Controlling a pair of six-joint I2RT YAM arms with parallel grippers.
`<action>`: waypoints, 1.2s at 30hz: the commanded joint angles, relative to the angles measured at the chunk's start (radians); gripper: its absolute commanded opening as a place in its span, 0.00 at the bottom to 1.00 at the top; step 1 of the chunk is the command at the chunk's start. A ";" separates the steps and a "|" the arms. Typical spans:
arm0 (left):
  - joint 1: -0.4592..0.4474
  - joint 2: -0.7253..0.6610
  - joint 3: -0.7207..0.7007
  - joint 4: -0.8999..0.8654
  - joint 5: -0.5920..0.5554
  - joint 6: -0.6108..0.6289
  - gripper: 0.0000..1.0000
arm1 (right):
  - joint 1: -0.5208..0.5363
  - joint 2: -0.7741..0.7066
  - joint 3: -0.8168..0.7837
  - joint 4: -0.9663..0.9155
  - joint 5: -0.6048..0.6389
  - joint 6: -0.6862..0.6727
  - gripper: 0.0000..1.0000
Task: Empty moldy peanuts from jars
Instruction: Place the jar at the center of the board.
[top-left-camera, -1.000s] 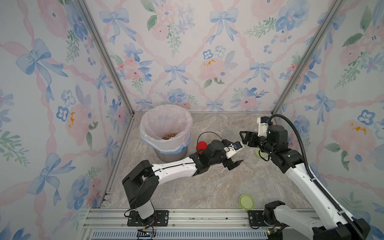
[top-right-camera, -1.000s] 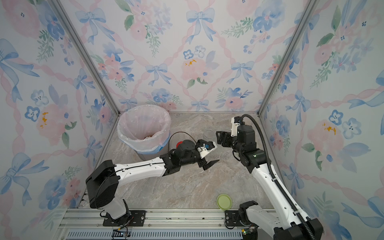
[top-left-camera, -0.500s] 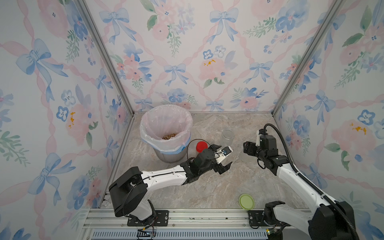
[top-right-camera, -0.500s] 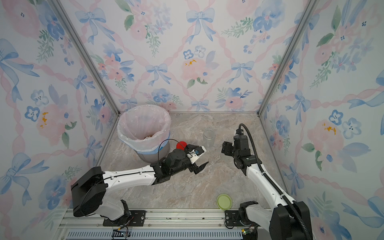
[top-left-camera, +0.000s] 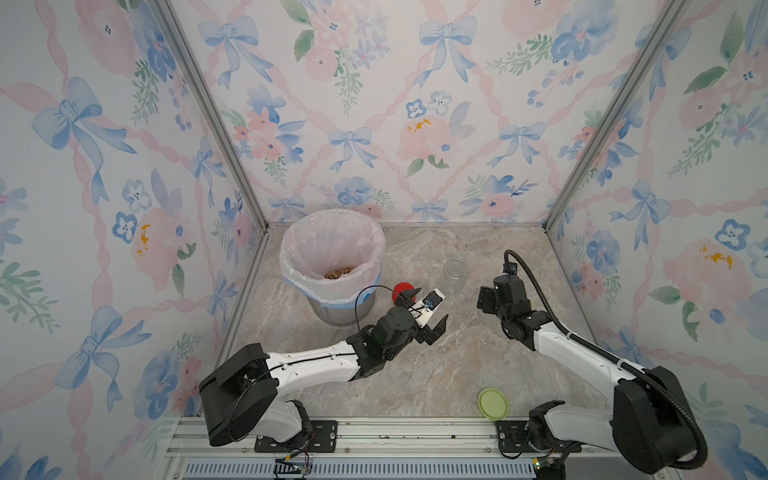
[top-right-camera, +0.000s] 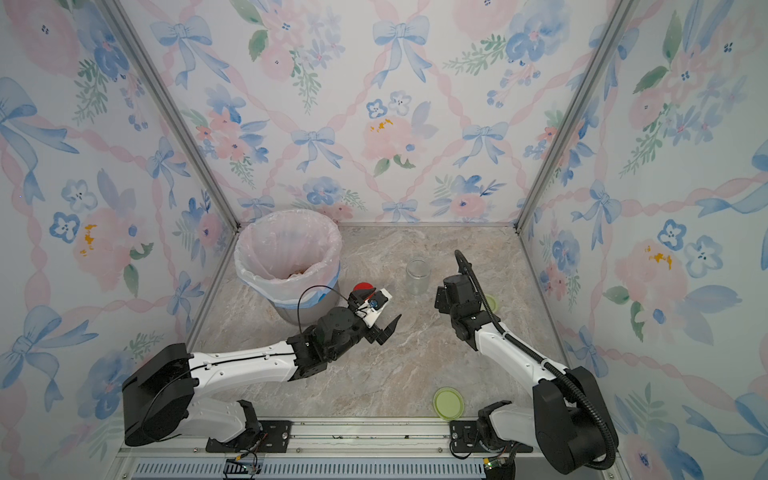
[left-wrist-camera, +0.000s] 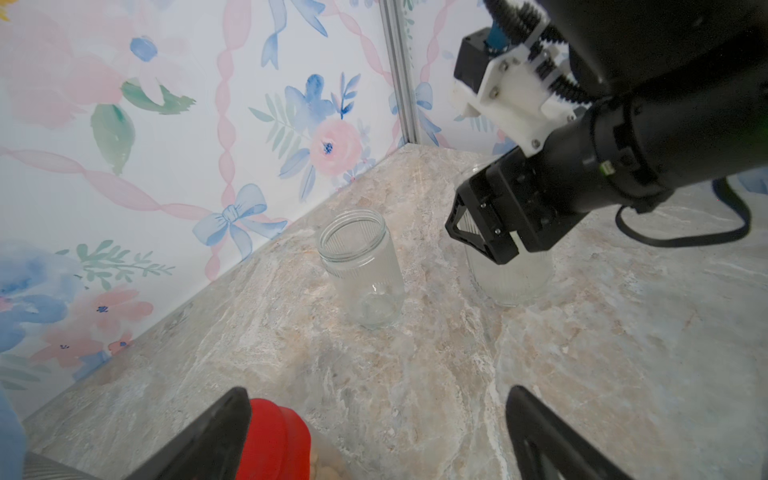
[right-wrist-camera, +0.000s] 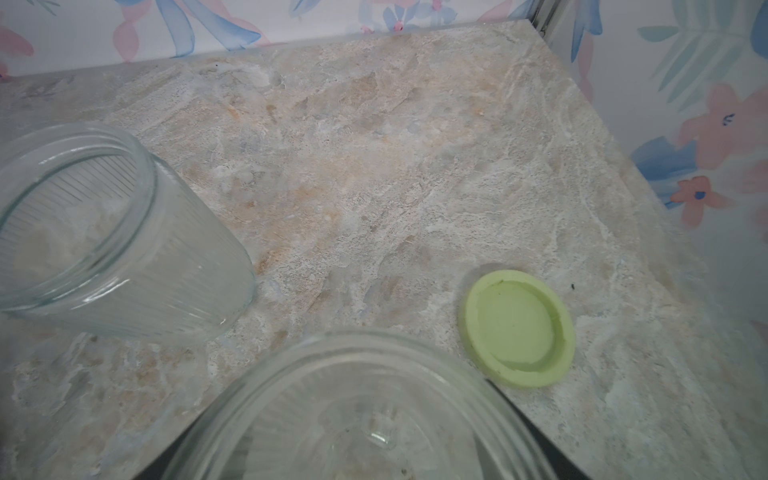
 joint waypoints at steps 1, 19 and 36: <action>0.004 -0.040 -0.019 0.060 -0.053 -0.030 0.98 | 0.014 0.017 0.019 0.091 0.158 0.052 0.37; 0.004 -0.109 -0.169 0.167 -0.143 -0.019 0.98 | 0.102 0.141 -0.048 0.257 0.267 0.135 0.39; 0.003 -0.087 -0.194 0.210 -0.166 -0.029 0.98 | 0.122 0.119 -0.076 0.226 0.267 0.159 0.69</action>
